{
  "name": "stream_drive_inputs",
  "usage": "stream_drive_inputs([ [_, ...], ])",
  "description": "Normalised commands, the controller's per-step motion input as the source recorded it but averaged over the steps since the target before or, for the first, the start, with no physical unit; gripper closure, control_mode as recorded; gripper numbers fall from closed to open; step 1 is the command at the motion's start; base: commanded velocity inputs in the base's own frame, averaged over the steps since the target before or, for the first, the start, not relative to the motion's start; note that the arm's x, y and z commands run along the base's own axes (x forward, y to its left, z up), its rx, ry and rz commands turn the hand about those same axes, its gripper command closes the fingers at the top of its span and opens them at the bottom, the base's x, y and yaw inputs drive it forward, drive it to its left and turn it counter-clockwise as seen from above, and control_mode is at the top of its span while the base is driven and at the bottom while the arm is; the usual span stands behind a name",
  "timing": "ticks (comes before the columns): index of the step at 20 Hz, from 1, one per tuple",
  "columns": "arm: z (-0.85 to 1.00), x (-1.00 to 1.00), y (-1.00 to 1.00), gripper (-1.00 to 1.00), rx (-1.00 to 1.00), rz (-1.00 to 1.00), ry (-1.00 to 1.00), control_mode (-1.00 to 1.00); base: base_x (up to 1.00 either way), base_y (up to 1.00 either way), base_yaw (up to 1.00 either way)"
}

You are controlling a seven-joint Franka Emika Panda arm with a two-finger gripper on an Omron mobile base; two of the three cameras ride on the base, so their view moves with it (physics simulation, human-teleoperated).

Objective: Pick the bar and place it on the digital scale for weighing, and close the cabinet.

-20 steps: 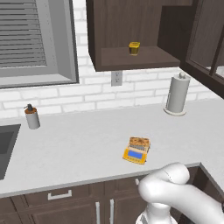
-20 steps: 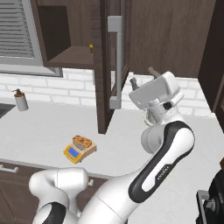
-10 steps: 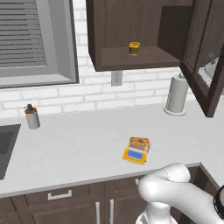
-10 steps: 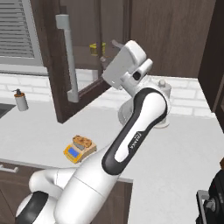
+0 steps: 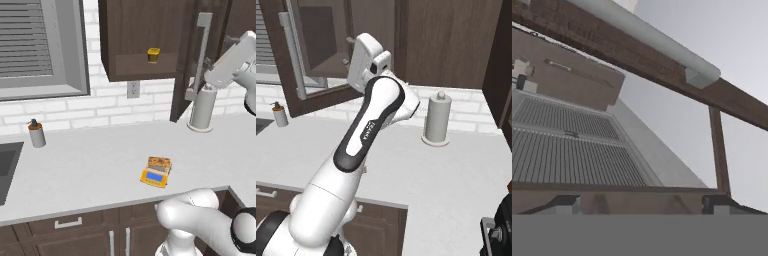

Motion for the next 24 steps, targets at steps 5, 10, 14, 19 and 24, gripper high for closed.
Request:
stream_drive_inputs([
  [5, 0.00, 0.67, 0.84, -1.00, -0.04, -0.15, 0.09, -1.00, 0.00, 0.00, 0.00],
  [10, 0.00, 0.72, 0.49, -1.00, 0.00, -0.14, 0.05, -1.00, 0.00, 0.00, 0.00],
  [14, 0.00, 0.71, 0.30, -1.00, -0.01, -0.13, 0.05, -1.00, 0.00, 0.00, 0.00],
  [19, 0.00, 0.77, 0.18, -1.00, -0.02, -0.14, 0.05, -1.00, 0.00, 0.00, 0.00],
  [24, 0.00, 0.84, 0.15, -1.00, -0.01, -0.11, 0.05, -1.00, 0.00, 0.00, 0.00],
])
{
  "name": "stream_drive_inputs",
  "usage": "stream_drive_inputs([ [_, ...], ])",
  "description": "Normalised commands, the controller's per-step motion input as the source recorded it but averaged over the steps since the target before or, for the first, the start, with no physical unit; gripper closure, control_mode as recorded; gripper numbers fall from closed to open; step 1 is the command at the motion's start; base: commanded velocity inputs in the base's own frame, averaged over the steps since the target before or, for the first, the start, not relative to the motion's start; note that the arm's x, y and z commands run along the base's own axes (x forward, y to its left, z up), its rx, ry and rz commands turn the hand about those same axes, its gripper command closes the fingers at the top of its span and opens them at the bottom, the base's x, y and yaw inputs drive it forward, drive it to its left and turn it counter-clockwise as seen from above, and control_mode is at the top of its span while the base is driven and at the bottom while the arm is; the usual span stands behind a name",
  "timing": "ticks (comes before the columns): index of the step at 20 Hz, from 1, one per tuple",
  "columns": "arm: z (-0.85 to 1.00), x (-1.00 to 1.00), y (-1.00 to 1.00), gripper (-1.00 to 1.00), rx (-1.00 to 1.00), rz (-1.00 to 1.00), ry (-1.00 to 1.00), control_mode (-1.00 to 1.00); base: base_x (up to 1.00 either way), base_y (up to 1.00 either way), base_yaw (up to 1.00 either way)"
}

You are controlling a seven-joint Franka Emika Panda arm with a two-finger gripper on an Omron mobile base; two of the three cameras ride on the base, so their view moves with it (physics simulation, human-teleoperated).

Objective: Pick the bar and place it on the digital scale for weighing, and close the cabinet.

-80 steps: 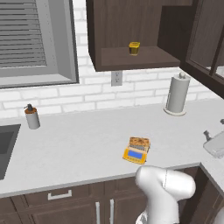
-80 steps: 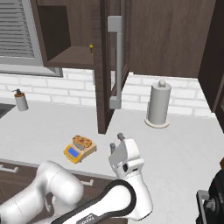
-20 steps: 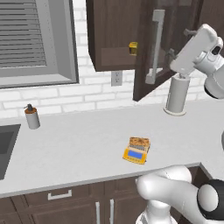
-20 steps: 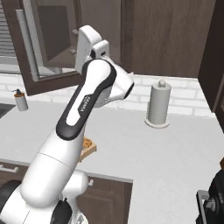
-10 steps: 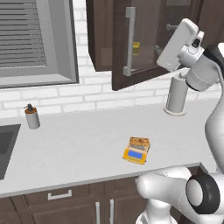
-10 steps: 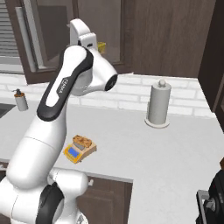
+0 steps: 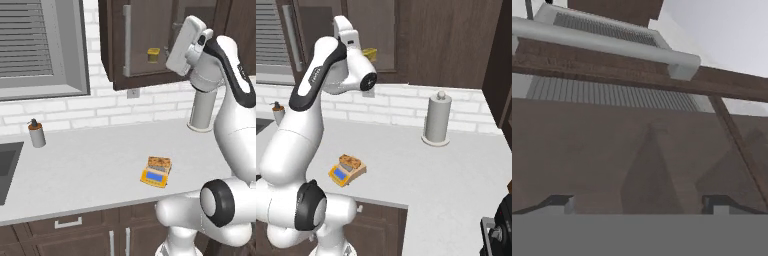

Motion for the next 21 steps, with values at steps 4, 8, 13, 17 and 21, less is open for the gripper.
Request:
stream_drive_inputs([
  [4, 0.00, 0.83, 0.04, -1.00, 0.00, -0.08, 0.01, -1.00, 0.00, 0.00, 0.00],
  [8, -0.04, 0.78, 0.00, -1.00, 0.00, -0.05, 0.00, -1.00, 0.00, 0.00, 0.00],
  [13, -0.12, 0.60, 0.00, -1.00, 0.00, -0.03, 0.00, -1.00, 0.00, 0.00, 0.00],
  [17, -0.31, 0.42, 0.00, -1.00, 0.00, -0.01, 0.00, -1.00, 0.00, 0.00, 0.00],
  [21, -0.53, 0.28, 0.00, -1.00, 0.00, 0.00, -0.06, -1.00, 0.00, 0.00, 0.00],
])
